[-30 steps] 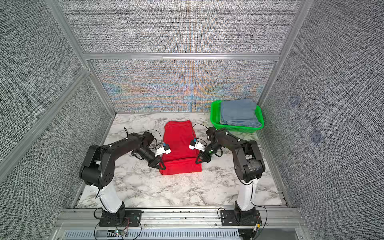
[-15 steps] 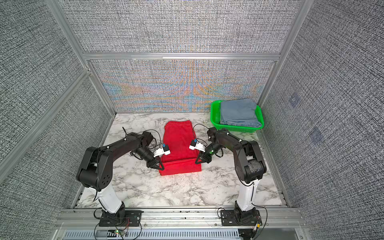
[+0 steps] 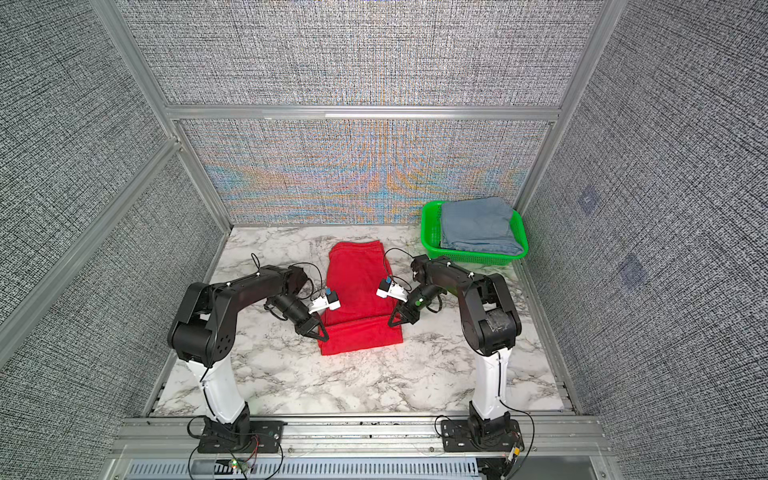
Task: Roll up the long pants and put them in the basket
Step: Roll the long pant at the center of the board.
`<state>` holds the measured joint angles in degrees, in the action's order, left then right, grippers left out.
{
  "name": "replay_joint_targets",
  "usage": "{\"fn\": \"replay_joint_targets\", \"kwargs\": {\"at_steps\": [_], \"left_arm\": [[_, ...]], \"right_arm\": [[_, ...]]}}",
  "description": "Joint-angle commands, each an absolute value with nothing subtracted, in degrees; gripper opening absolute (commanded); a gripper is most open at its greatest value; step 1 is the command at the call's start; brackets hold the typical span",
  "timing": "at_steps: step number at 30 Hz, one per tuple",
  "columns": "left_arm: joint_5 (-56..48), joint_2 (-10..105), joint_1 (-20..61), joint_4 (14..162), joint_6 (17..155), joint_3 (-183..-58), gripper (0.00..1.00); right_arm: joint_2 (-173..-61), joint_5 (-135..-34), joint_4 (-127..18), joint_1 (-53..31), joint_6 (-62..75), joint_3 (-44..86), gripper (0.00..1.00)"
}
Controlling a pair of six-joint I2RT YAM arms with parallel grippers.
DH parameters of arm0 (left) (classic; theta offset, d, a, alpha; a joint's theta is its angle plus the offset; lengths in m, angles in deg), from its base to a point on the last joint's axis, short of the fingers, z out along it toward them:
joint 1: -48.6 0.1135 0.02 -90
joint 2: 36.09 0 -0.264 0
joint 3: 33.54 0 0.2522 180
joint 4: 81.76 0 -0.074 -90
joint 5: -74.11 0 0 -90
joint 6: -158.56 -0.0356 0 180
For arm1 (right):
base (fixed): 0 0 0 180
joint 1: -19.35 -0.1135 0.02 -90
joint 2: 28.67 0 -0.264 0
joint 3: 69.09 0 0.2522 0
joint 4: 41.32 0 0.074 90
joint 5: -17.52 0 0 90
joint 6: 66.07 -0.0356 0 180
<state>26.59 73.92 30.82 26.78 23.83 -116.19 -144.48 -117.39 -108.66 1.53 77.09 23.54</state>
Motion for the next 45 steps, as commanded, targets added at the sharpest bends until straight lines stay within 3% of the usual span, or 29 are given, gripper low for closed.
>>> {"fn": "replay_joint_targets", "kwargs": {"at_steps": [1,17,18,20,22,26,37,45], "left_arm": [[17.2,74.8,32.4,23.3,25.9,-116.6,0.02],[10.4,77.7,32.6,22.0,29.9,-119.4,0.02],[10.1,77.6,32.6,21.8,30.5,-119.8,0.04],[9.3,77.7,32.7,21.5,30.9,-120.1,0.19],[8.5,77.7,32.6,21.9,31.3,-119.8,0.33],[7.5,76.0,32.6,22.8,32.6,-119.4,0.47],[10.4,65.6,32.7,23.1,33.5,-120.8,0.47],[13.7,61.0,32.5,23.4,33.9,-124.1,0.47]], "right_arm": [[-145.1,-110.0,-108.9,2.4,75.2,23.8,0.00],[-146.0,-102.1,-104.1,2.4,70.1,21.4,0.00],[-146.2,-101.4,-103.4,2.4,69.4,21.2,0.00],[-146.5,-100.5,-102.6,2.4,68.5,21.4,0.00],[-146.8,-100.1,-102.6,2.4,68.2,21.7,0.09],[-146.4,-98.7,-101.5,2.3,67.3,21.6,0.32],[-141.6,-101.2,-100.2,2.3,67.2,22.3,0.54],[-135.7,-101.8,-97.6,2.3,65.9,22.2,0.58]]}}
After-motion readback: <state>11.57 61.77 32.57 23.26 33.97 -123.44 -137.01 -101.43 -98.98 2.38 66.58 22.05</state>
